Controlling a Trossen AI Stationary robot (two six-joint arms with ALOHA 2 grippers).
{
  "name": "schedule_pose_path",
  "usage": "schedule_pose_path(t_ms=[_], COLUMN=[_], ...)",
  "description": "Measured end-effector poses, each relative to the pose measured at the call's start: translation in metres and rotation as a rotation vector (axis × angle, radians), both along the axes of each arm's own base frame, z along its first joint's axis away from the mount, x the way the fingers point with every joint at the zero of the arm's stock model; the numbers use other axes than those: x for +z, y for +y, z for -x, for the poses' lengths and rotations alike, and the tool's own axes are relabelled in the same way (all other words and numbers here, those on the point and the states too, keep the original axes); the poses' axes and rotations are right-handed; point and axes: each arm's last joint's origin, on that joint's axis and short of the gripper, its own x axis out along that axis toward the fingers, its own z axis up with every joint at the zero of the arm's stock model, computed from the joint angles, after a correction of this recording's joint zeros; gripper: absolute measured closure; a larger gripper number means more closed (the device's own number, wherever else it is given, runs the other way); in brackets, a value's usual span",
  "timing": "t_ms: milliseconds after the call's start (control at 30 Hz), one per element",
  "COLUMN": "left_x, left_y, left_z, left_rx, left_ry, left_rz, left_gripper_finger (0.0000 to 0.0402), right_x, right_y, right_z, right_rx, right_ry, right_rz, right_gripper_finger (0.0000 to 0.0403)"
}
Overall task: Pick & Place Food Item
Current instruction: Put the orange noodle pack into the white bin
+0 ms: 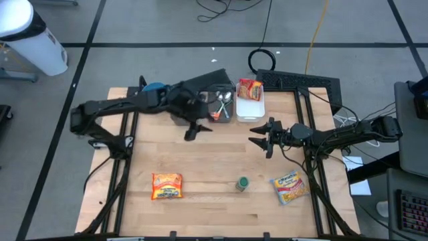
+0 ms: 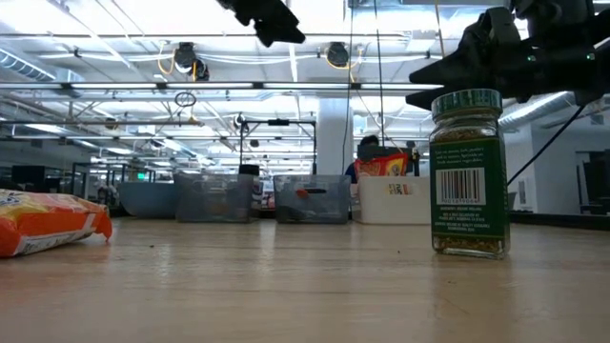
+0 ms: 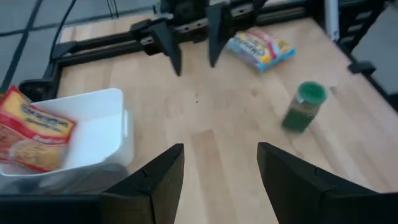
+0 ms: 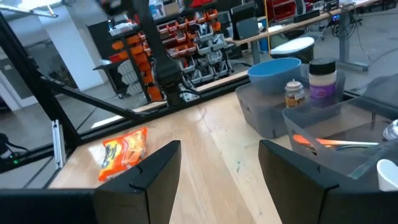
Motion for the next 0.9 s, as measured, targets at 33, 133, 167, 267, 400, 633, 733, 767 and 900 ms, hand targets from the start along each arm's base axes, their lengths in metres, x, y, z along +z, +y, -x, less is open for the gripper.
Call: schedule_pose_path(t_ms=[33,133,167,267,400,633,733,767,900], left_x=[-0.005,-0.018,-0.023,-0.034,-0.048,-0.071,-0.080,-0.084,-0.096], left_y=[-0.004,-0.019,-0.024,-0.042,-0.065,-0.107,-0.122,-0.126,-0.142], left_z=[0.006,0.024,0.030,0.047,0.068,0.100,0.114,0.119,0.134], left_rx=[0.006,0.013,0.013,-0.002,0.006,0.084,0.147,0.169,0.262], left_ry=[-0.018,-0.090,-0.109,-0.193,-0.237,-0.153,-0.098,-0.077,-0.019], left_rz=[0.015,0.059,0.078,0.141,0.212,0.300,0.313,0.320,0.368], left_gripper_finger=[0.0188,0.0188,0.0188,0.0188,0.0188,0.0188,0.0188,0.0188,0.0188], right_x=[0.000,0.000,0.000,-0.001,-0.003,-0.011,-0.014,-0.014,-0.015], right_y=[0.000,0.000,0.000,0.000,0.000,0.009,0.014,0.016,0.024], right_z=[0.000,0.000,0.000,0.000,0.000,-0.005,-0.008,-0.009,-0.014], right_rx=[0.000,0.001,0.001,0.002,0.010,0.153,0.176,0.186,0.203], right_ry=[-0.002,-0.004,-0.003,0.007,0.024,0.062,0.065,0.060,0.019], right_rz=[-0.008,-0.033,-0.040,-0.048,-0.069,-0.117,-0.147,-0.155,-0.175], right_gripper_finger=[0.0193,0.0191,0.0191,0.0191,0.0191,0.0192,0.0191,0.0191,0.0194])
